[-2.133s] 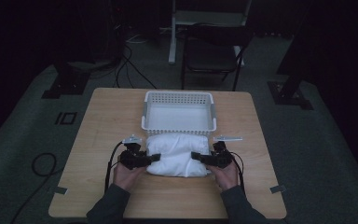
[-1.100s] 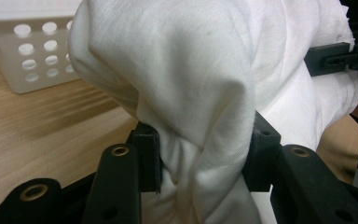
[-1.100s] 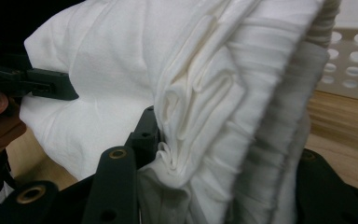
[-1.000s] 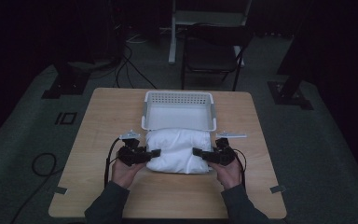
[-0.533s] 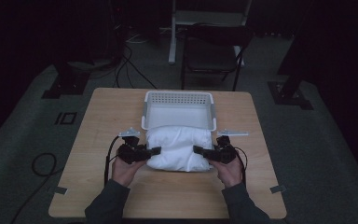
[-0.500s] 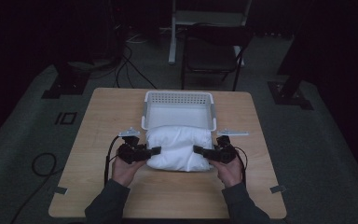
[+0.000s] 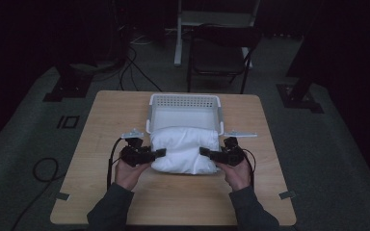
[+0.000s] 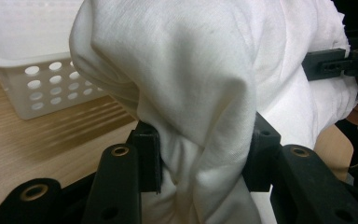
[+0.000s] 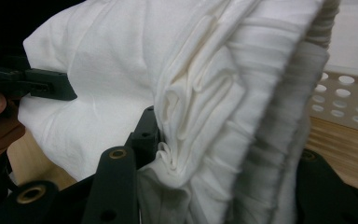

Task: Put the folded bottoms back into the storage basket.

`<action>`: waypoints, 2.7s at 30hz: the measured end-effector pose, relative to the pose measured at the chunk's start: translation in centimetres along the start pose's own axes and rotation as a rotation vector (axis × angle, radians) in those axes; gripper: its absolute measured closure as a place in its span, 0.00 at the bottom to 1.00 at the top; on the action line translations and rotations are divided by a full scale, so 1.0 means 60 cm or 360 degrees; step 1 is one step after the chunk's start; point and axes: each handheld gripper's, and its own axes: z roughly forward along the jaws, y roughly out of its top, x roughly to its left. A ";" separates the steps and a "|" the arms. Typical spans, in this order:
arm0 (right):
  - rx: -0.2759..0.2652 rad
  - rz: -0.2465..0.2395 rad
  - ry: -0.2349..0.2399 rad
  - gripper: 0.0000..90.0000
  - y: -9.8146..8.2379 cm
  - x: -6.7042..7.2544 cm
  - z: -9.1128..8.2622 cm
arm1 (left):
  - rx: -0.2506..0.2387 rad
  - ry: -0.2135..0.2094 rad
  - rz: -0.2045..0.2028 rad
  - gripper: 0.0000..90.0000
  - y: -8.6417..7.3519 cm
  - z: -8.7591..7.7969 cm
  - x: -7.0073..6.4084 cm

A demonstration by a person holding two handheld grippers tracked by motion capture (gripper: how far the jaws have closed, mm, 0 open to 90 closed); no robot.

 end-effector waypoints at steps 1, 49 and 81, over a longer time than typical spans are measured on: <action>-0.0001 -0.0003 0.0000 0.62 0.001 0.000 0.000 | -0.0003 -0.0001 0.0000 0.64 0.001 0.000 0.000; -0.0030 -0.0010 -0.0001 0.62 0.054 -0.004 0.007 | -0.0050 -0.0024 -0.0038 0.65 0.049 -0.004 0.020; -0.0035 -0.0004 -0.0033 0.62 0.088 -0.018 0.024 | -0.0076 -0.0009 -0.0061 0.65 0.079 0.009 0.042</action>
